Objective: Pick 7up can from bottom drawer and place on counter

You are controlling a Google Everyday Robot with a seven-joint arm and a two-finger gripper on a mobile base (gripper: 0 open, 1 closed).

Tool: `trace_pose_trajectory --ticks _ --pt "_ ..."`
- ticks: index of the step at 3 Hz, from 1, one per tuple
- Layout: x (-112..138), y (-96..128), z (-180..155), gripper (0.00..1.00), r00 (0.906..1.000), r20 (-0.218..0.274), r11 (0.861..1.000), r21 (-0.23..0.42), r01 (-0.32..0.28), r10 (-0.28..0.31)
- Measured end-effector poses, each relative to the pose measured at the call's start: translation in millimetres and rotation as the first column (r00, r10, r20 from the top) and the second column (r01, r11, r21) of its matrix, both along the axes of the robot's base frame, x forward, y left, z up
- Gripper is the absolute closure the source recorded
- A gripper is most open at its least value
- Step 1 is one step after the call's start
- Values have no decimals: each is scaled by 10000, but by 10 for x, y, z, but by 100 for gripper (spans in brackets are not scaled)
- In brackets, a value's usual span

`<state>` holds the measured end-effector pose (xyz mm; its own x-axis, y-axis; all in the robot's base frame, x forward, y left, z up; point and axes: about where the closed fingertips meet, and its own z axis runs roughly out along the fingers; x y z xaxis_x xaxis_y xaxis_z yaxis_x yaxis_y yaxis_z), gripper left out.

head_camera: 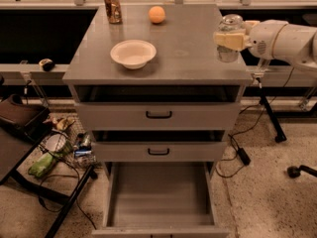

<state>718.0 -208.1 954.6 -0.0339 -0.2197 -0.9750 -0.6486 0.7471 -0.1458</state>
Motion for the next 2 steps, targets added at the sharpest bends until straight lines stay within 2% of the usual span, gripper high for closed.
trace_pose_trajectory --ticks 1,2 --pt "634 168 -565 100 9981 -152 9969 492 606 -599" --pt "755 228 -643 100 9974 -342 9967 472 657 -641"
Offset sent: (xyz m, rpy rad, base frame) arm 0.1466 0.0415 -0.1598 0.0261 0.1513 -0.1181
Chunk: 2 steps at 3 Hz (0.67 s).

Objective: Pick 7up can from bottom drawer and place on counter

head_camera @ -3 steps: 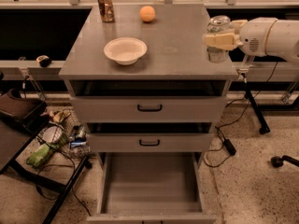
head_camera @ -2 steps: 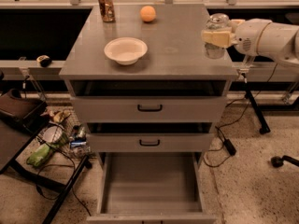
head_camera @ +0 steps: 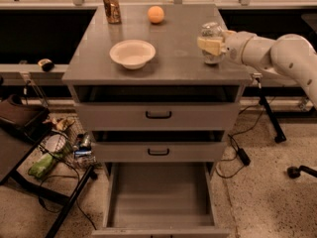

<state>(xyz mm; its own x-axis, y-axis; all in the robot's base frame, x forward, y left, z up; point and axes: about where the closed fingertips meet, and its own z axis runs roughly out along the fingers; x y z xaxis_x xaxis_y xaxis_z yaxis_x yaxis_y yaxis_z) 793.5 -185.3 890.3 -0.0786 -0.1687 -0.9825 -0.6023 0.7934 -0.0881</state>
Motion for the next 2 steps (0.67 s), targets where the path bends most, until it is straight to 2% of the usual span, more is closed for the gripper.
trace_pose_trajectory --ticks 1,2 --pt "0 1 51 81 10000 0 10000 0 -1 1" --pt "0 1 51 50 10000 0 10000 0 -1 1"
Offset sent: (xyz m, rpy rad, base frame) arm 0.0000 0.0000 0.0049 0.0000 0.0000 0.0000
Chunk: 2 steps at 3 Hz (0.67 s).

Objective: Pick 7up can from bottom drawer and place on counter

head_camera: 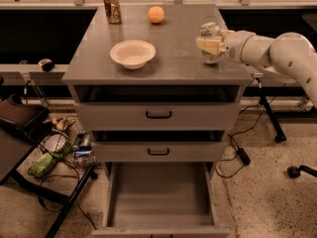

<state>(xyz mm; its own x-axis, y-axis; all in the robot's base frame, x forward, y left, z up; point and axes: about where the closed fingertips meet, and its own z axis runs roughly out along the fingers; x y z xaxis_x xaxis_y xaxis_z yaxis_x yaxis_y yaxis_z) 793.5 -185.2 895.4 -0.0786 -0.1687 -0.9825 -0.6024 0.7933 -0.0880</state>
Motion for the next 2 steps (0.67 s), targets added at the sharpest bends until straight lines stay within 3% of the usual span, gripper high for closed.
trace_pose_trajectory --ticks 2 --pt "0 1 0 4 10000 0 10000 0 -1 1"
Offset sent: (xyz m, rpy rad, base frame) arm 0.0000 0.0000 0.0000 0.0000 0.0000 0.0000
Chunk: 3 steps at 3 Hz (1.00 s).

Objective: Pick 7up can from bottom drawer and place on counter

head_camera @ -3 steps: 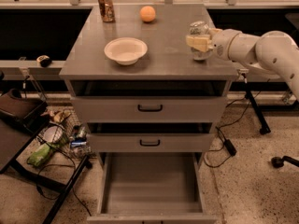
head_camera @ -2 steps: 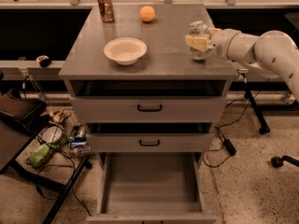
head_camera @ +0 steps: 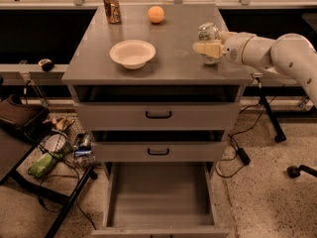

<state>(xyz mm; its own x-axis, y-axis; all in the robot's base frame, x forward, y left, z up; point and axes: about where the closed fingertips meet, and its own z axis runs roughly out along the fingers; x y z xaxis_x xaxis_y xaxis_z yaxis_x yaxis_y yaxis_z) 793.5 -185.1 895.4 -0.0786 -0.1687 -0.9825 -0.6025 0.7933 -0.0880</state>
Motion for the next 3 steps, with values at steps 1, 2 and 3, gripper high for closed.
trace_pose_trajectory --ticks 1,2,3 --pt "0 1 0 0 10000 0 10000 0 -1 1" --pt "1 26 3 0 10000 -16 9999 -89 -85 85" --pt "-3 218 31 0 9974 -171 9946 -760 -710 699"
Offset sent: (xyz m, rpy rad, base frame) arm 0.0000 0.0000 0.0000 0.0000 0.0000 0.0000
